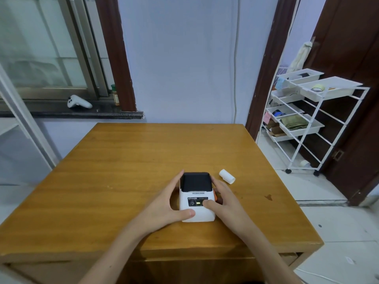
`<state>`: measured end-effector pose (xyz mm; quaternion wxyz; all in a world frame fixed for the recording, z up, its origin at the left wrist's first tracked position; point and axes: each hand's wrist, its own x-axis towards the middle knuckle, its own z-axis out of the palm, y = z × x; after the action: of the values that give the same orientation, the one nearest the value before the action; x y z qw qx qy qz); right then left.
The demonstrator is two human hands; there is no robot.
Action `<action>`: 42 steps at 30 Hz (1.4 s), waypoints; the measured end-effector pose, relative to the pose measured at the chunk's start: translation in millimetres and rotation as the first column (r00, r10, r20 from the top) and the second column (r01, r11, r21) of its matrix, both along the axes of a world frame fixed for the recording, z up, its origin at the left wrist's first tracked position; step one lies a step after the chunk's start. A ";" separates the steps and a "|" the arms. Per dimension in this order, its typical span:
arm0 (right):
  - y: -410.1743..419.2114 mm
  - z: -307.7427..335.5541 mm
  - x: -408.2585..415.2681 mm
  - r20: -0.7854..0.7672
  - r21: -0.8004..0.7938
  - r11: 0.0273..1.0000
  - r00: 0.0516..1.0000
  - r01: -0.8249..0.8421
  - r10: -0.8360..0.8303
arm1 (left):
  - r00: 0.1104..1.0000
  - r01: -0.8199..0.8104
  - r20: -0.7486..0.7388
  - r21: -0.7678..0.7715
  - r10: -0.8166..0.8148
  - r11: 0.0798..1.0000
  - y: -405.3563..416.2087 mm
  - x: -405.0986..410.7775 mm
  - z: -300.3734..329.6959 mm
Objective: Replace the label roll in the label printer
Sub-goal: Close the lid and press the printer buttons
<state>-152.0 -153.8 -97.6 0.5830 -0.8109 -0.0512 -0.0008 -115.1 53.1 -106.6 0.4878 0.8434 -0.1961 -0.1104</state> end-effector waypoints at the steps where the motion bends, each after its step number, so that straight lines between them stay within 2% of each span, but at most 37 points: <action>1: -0.5 -0.3 0.0 -0.003 -0.002 1.000 1.000 0.001 -0.001 | 1.000 0.001 0.000 0.004 -0.001 1.000 -0.1 0.3 -0.2; 33: 1.1 4.8 -3.0 -0.007 -0.030 1.000 1.000 0.004 -0.005 | 1.000 0.000 -0.005 0.008 0.000 1.000 -1.2 1.2 -2.0; 42: 1.1 2.4 -0.5 -0.084 -0.021 1.000 0.996 0.012 -0.014 | 1.000 -0.003 -0.010 0.000 0.003 1.000 -1.0 0.8 -1.6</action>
<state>-152.5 -152.7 -95.2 0.5764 -0.8163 -0.0214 0.0301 -114.3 52.2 -108.2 0.4891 0.8431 -0.1923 -0.1136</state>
